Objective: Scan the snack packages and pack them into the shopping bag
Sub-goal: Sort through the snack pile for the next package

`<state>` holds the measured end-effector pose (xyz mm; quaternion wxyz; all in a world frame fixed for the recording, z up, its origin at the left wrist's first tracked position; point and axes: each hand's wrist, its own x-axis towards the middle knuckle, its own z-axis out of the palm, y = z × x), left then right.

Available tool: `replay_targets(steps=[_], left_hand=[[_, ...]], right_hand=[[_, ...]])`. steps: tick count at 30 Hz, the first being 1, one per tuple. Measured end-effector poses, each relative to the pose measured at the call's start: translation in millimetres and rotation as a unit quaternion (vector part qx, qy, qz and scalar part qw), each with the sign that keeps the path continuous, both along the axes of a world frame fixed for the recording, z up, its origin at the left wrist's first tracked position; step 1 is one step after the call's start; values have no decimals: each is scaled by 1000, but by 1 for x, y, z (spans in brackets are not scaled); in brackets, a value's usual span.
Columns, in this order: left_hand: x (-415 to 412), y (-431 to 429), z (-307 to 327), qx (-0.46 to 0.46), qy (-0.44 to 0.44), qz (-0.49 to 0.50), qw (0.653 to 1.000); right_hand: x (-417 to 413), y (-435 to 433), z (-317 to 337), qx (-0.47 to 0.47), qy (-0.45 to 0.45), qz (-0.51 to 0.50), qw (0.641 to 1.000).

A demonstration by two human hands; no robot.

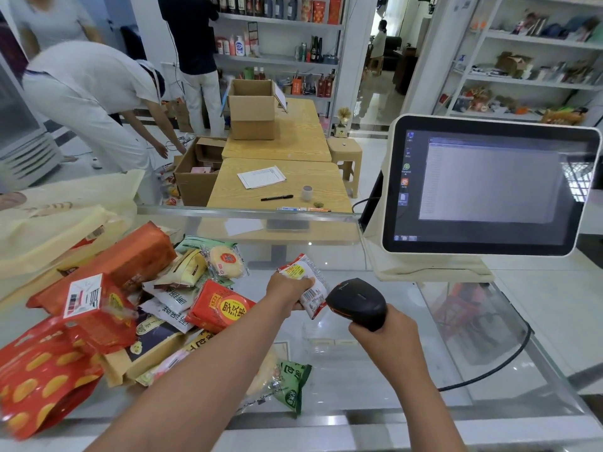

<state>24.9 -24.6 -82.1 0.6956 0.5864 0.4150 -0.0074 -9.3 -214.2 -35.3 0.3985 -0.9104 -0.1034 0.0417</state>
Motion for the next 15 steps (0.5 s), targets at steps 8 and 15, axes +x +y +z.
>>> replay_targets(steps=[8, 15], left_hand=[[0, 1, -2, 3, -10, -2, 1000], [0, 2, -4, -10, -17, 4, 1000]], right_hand=[[0, 0, 0, 18, 10, -6, 1000], [1, -1, -1, 20, 16, -10, 1000]])
